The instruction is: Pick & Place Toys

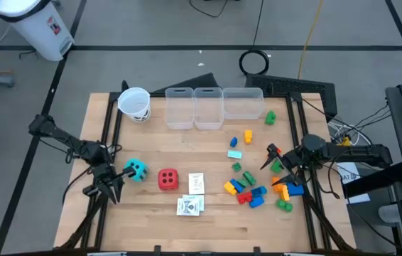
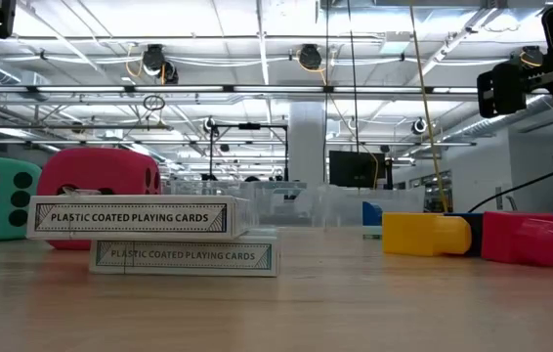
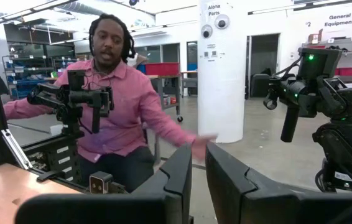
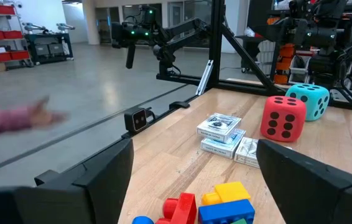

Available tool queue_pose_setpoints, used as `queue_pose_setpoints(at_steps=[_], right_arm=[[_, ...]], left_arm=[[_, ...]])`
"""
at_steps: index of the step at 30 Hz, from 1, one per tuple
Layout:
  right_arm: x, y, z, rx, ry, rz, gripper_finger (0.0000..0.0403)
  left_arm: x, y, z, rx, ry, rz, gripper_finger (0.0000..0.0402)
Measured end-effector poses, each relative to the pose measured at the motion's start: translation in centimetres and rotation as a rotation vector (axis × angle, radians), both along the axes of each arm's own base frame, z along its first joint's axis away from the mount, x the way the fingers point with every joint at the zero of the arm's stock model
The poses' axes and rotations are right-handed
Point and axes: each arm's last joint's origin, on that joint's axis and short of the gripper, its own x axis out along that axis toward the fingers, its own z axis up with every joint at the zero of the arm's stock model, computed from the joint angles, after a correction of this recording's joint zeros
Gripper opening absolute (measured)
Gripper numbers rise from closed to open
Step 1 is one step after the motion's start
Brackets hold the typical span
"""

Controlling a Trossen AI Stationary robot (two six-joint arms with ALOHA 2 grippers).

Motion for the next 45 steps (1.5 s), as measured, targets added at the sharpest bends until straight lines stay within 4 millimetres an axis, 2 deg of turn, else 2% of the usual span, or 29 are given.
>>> queue_pose_setpoints(at_steps=[38, 42, 45], right_arm=[[0.0, 0.0, 0.0, 0.0, 0.0, 0.0, 0.0314], [0.0, 0.0, -0.01, 0.0, 0.0, 0.0, 0.0315], [0.0, 0.0, 0.0, 0.0, 0.0, 0.0, 0.0314]], left_arm=[[0.0, 0.0, 0.0, 0.0, -0.001, 0.0, 0.0051], [0.18, 0.17, 0.35, 0.039, -0.157, 0.118, 0.0051], [0.39, 0.38, 0.64, 0.034, -0.202, 0.238, 0.0051]])
